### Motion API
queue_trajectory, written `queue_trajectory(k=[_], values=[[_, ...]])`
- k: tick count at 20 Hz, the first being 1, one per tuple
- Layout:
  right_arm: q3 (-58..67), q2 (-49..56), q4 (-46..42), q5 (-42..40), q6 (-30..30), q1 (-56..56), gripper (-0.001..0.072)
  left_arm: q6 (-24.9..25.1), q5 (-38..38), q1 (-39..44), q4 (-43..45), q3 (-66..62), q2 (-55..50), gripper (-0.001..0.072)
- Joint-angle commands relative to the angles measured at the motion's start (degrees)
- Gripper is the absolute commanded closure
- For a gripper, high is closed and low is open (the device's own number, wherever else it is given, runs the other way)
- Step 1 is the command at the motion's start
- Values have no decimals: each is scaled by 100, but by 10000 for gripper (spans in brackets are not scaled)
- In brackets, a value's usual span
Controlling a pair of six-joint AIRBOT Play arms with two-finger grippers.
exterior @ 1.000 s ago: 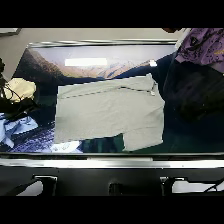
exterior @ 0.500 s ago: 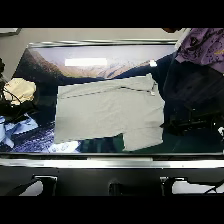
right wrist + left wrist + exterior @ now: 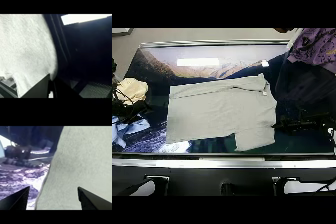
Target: Fold the clothes and pants, and hang the long-sleeved shirts on hangers.
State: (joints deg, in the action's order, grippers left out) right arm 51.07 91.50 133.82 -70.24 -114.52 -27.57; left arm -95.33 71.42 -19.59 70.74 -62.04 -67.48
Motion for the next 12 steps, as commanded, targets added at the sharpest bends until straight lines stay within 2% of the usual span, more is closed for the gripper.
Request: queue_trajectory(k=[1, 3, 6, 12], values=[[-2, 26, 55, 109, -55, 4, 677, 1298, 72, -529, -1451, 444, -15, 30], [-2, 26, 48, 66, -57, 2, 677, 1766, 232, -1034, -1856, 1091, -7, 30], [-2, 26, 48, 20, -55, 4, 677, 2225, 411, -1436, -1875, 1987, -7, 30], [-2, 26, 50, -52, 127, 2, 676, 2511, 247, -1460, -1878, 3064, -33, 31]])
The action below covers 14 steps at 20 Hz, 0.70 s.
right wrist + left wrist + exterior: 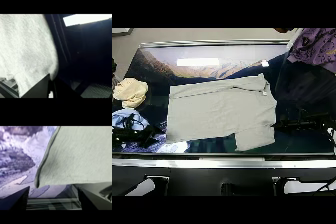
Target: Fold the clothes and pants, and hang the long-sleeved shirts on hangers.
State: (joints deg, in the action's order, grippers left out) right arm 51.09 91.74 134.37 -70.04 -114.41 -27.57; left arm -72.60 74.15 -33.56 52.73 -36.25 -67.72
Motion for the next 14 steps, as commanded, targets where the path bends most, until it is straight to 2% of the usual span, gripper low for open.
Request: queue_trajectory(k=[1, 6, 11, 13, 14], values=[[-4, 2, -4, -83, 127, 2, 676, 240, -48, -63, -76, 575, -9, 32], [-4, 2, -4, -181, 127, 2, 676, 334, -413, 26, -160, 662, -13, 36], [-4, -42, -24, -262, 127, 2, 676, 363, -931, 542, -310, 660, -341, 42], [-4, -74, -28, -289, 127, 2, 676, 363, -1047, 671, -313, 660, -516, 182], [-4, -94, -28, -297, 127, 2, 676, 365, -1119, 691, -310, 660, -577, 328]])
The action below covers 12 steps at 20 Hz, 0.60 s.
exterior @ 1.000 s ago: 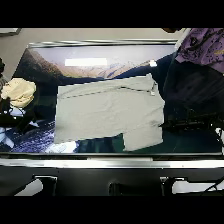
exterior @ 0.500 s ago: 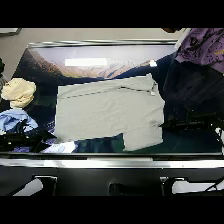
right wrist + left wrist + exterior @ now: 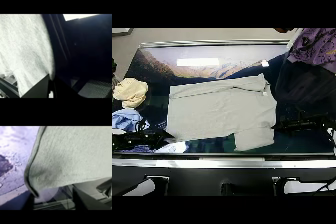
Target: Fold the clothes and pants, and hang the long-sleeved shirts on hangers.
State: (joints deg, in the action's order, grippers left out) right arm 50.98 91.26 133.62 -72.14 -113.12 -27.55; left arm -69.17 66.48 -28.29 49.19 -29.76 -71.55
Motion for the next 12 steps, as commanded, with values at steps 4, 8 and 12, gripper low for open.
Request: queue_trajectory(k=[4, 8, 12], values=[[7, -127, 26, -216, -11, 2, 677, 26, -503, 160, 31, 9, -243, 609], [7, -348, 50, -330, -48, 2, 677, 42, -501, 160, 24, -2, -227, 689], [98, -861, 334, -136, -111, 448, 679, 15, -297, 428, -85, -671, -216, 691]])
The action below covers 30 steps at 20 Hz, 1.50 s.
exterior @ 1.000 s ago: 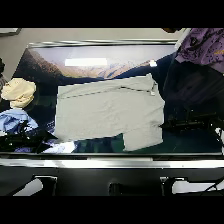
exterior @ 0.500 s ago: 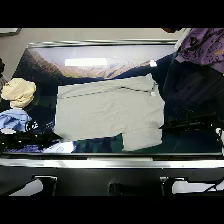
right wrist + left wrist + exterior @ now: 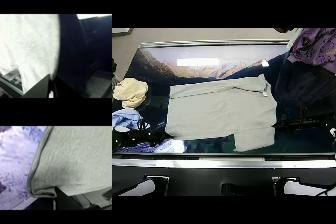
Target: Fold the clothes and pants, and hang the long-sleeved shirts on hangers.
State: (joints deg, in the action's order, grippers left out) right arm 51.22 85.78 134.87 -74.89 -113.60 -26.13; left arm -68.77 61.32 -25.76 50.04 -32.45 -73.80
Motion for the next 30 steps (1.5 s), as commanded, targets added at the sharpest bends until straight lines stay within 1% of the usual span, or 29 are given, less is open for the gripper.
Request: queue_trajectory(k=[1, 2, 4, 6, 8, 10, 12, 13, 14, 16, 18, 20, 22, 24, 26, 28, 30], values=[[267, -398, 212, 275, -46, 612, 679, -92, 225, 354, -210, -745, 9, 692], [601, -455, 173, 461, 79, 964, 679, -236, 225, 579, -210, -1222, 9, 692], [1622, -470, -92, 780, 525, 1547, 679, -455, 223, 951, -190, -2334, 7, 692], [2920, -470, -581, 925, 874, 2002, 679, -833, 208, 1235, 70, -3777, 7, 692], [4336, -472, -1377, 938, 1327, 2354, 679, -1283, 234, 1462, 704, -5294, 9, 692], [5801, -492, -2013, 739, 1725, 2549, 679, -1790, 326, 1633, 1478, -6808, 13, 692], [7069, -662, -2232, 540, 1899, 2570, 679, -2330, 535, 1733, 2280, -8133, 87, 692], [7368, -914, -2282, 566, 1939, 2564, 679, -2551, 750, 1762, 2610, -8649, 168, 692], [7368, -1335, -2330, 686, 1934, 2564, 679, -2719, 922, 1764, 2881, -8968, 348, 692], [7184, -2229, -2382, 726, 2048, 2564, 679, -2986, 1005, 1762, 3333, -8859, 1023, 692], [7088, -2999, -2557, 723, 2470, 2564, 679, -3237, 1062, 1762, 3742, -8413, 1812, 692], [7088, -3530, -2767, 726, 2835, 2564, 679, -3501, 1213, 1762, 4044, -8026, 2492, 692], [7088, -3790, -2844, 680, 3180, 2564, 679, -3541, 1467, 1762, 4068, -7847, 2848, 692], [7088, -3770, -2793, 573, 3397, 2564, 679, -3532, 1773, 1762, 4065, -7814, 2907, 692], [7088, -3530, -2791, 313, 3436, 2564, 679, -3512, 1821, 1762, 4057, -7729, 2765, 692], [7088, -3110, -2771, 39, 3547, 2564, 679, -3270, 1821, 1764, 3908, -7508, 2457, 692], [6955, -2559, -2750, -127, 3687, 2566, 678, -2953, 1818, 1766, 3571, -7180, 1980, 692]])
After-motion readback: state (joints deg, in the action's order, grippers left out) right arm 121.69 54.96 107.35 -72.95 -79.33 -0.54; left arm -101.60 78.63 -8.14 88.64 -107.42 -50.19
